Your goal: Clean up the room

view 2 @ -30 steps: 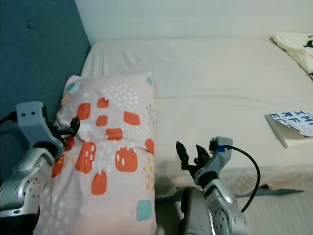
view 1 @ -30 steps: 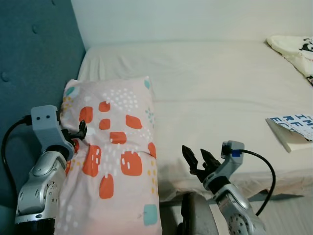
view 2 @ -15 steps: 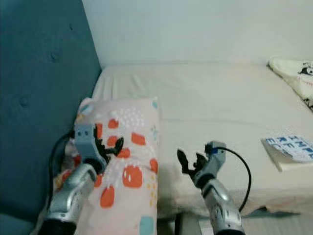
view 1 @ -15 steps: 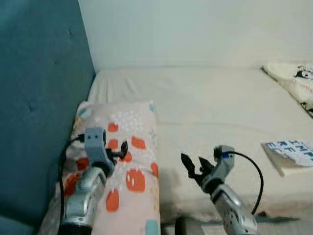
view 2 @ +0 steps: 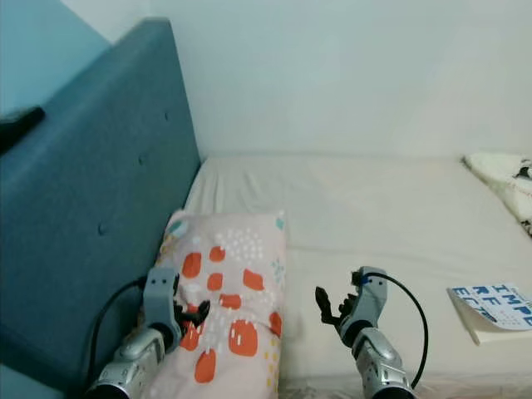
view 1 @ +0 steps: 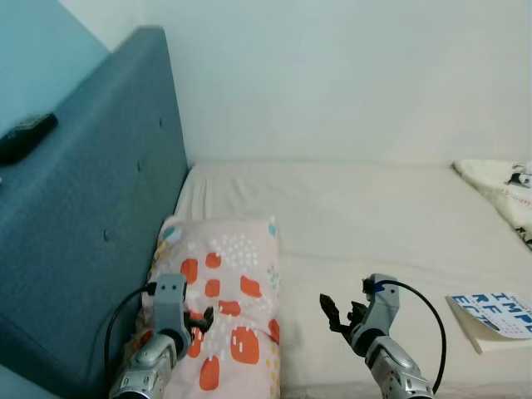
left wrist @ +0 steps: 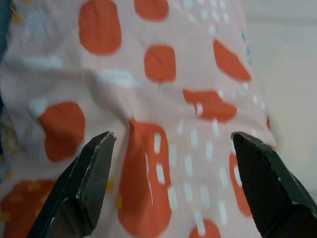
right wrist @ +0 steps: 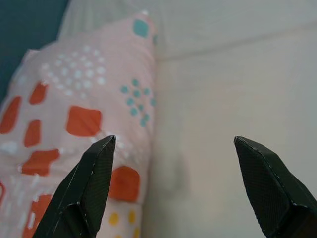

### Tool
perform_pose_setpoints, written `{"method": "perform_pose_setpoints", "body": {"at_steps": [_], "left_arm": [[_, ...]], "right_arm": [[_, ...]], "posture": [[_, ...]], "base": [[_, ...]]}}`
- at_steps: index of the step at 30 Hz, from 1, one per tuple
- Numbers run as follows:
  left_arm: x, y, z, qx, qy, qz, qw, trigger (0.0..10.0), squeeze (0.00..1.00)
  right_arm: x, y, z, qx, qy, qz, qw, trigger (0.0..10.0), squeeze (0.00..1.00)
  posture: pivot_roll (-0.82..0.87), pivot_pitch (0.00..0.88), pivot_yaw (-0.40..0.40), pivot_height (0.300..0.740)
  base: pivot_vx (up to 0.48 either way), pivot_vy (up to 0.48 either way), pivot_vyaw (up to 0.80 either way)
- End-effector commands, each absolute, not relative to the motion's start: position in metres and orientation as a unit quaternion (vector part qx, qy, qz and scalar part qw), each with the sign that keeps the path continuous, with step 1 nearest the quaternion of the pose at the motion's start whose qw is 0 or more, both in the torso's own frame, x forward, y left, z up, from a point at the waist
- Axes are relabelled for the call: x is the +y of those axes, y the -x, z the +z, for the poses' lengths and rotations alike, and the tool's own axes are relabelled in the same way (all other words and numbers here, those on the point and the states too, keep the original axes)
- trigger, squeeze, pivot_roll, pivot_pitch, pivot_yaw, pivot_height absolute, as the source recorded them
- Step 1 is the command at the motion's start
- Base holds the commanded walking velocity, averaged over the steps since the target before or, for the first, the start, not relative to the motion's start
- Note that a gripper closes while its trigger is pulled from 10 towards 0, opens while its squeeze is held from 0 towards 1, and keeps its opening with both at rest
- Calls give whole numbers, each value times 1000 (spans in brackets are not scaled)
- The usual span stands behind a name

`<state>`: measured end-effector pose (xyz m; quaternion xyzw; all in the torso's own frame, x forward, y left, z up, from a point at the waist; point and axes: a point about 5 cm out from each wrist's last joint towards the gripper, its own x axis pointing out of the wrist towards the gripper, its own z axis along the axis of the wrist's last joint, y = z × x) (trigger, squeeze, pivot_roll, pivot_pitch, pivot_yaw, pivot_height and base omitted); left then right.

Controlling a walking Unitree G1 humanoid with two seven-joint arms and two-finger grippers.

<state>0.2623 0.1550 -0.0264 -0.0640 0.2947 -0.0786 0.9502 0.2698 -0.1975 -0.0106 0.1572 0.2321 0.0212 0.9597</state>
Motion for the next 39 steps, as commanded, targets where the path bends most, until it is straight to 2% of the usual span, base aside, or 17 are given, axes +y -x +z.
{"method": "perform_pose_setpoints", "body": {"at_steps": [1, 9, 17, 29, 39], "left_arm": [[159, -244, -43, 334, 48, -74, 938, 10000, 0], [164, -213, -69, 413, 37, -46, 909, 10000, 0], [174, -202, -75, 437, 9, -47, 898, 10000, 0], [184, -190, -80, 457, -6, -37, 889, 10000, 0], [185, -181, -85, 479, -18, -50, 876, 10000, 0]], "right_arm": [[-204, -260, -21, 256, -150, 2, 955, 10000, 0], [-206, -242, -40, 313, -128, -25, 941, 10000, 0], [-212, -227, -52, 345, -119, -49, 930, 10000, 0], [-211, -219, -58, 364, -123, -59, 921, 10000, 0], [-201, -217, -61, 370, -116, -24, 922, 10000, 0]], "posture": [[57, 0, -15, 728], [56, 0, -10, 728], [57, 0, -6, 728], [61, 0, 4, 728], [61, 0, 9, 728]], "base": [[0, -465, 0], [0, -468, 0], [0, -469, 0], [0, -464, 0], [0, 0, 767]]}}
